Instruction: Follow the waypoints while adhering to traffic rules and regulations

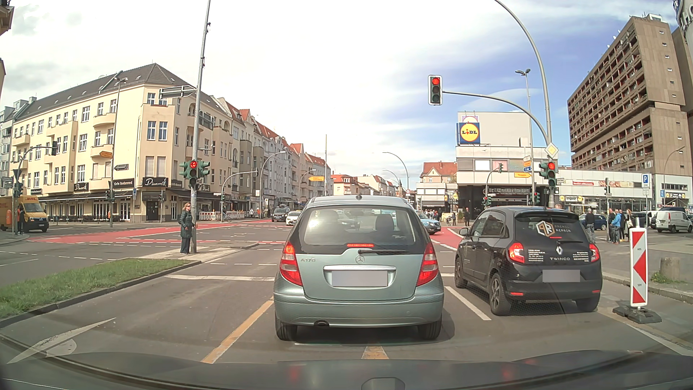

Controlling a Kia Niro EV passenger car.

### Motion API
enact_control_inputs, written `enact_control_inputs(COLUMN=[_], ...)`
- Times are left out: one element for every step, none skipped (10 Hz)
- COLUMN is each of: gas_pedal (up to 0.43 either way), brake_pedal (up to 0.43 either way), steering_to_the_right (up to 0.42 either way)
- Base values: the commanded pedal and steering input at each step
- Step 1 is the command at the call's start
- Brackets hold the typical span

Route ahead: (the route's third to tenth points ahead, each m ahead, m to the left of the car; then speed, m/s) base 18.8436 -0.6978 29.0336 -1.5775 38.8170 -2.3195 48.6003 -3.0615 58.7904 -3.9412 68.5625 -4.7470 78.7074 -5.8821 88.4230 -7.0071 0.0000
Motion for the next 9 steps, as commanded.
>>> enact_control_inputs(gas_pedal=[0.0,0.0,0.0,0.0,0.0,0.0,0.0,0.0,0.0], brake_pedal=[0.396,0.396,0.396,0.396,0.396,0.396,0.396,0.396,0.396], steering_to_the_right=[-0.003,-0.002,-0.002,-0.002,-0.002,-0.003,-0.002,-0.003,-0.002])
